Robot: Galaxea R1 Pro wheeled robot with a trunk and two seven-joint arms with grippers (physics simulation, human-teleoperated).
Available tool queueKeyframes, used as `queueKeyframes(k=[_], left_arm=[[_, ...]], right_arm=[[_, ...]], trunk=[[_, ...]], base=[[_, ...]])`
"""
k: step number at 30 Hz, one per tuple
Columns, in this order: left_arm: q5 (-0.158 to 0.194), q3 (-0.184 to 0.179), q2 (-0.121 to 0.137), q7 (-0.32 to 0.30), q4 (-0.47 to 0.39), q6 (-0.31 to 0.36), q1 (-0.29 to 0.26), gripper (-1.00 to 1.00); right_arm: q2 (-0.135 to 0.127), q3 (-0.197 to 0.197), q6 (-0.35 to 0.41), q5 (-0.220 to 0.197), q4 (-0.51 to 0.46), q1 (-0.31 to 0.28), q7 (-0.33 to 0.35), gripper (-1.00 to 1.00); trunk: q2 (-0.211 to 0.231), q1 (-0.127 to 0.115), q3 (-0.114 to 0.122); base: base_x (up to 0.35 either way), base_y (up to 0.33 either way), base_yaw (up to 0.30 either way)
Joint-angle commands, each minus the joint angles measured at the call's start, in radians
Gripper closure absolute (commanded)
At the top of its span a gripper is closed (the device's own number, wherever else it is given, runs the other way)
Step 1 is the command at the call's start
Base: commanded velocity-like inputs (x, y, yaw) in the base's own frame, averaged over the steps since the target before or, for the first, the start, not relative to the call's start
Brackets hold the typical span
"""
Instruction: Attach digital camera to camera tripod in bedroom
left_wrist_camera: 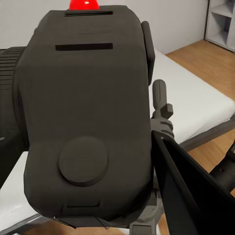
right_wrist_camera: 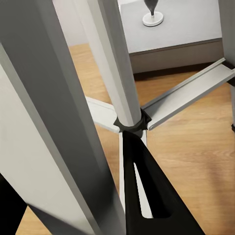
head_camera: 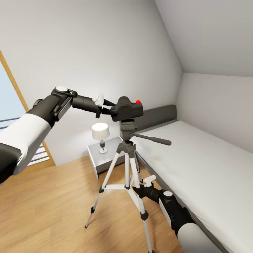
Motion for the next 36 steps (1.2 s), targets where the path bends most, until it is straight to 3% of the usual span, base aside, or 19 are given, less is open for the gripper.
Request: queueKeyframes(k=[1,16,17,36], left_arm=[[0.009,-0.007,0.001,0.001,0.000,0.007,-0.002,1.00],[0.009,-0.007,0.000,0.000,0.000,0.007,-0.002,1.00],[0.010,-0.007,0.000,0.000,0.000,0.007,-0.002,-1.00],[0.015,-0.007,-0.001,0.000,0.000,0.007,-0.002,-1.00]], right_arm=[[0.001,-0.004,0.004,0.031,0.077,0.000,0.002,1.00],[0.001,-0.004,0.004,0.031,0.077,0.000,0.003,1.00],[0.001,-0.004,0.004,0.031,0.077,0.000,0.003,1.00],[0.001,-0.004,0.001,0.031,0.077,0.000,0.003,1.00]], trunk=[[-0.001,0.001,-0.002],[-0.001,0.001,-0.002],[-0.001,0.001,-0.002],[-0.001,0.001,-0.002]], base=[[0.000,0.000,0.000],[0.000,0.000,0.000],[0.000,0.000,0.000],[0.000,0.000,0.000]])
